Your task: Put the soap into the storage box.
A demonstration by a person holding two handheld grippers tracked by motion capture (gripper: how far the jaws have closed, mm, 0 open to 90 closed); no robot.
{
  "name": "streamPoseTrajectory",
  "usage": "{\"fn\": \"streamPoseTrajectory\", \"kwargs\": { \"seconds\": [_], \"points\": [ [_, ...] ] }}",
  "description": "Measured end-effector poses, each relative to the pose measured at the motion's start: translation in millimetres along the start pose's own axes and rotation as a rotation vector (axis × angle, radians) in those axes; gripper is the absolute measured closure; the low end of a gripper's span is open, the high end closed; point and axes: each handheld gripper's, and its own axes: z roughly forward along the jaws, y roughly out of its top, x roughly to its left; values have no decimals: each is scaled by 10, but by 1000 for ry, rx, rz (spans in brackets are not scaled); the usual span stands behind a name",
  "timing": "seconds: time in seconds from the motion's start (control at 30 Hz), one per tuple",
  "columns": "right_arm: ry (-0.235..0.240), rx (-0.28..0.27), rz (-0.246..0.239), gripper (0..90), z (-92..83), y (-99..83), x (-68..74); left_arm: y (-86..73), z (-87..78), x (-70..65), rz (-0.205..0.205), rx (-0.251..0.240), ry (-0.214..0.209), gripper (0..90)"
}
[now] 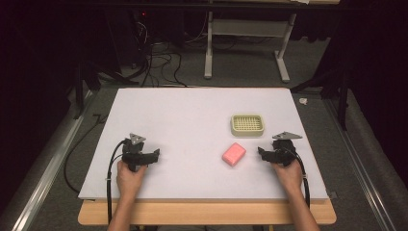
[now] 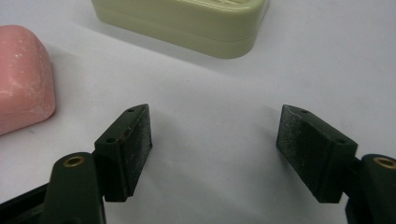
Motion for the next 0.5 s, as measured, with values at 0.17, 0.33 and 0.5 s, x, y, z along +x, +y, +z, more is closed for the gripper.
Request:
{"fn": "streamPoseTrajectory", "kwargs": {
  "seconds": [0.17,0.33,0.5],
  "points": [
    [6,2,1,262,0,3,-3,0,1,1,0,-1,0,160],
    [-11,-2,8,242,-6,3,2,0,1,1,-1,-1,-1,159],
    [16,-13,20,241,-47,-9,19,0,1,2,-1,-1,-1,160]
  ]
}}
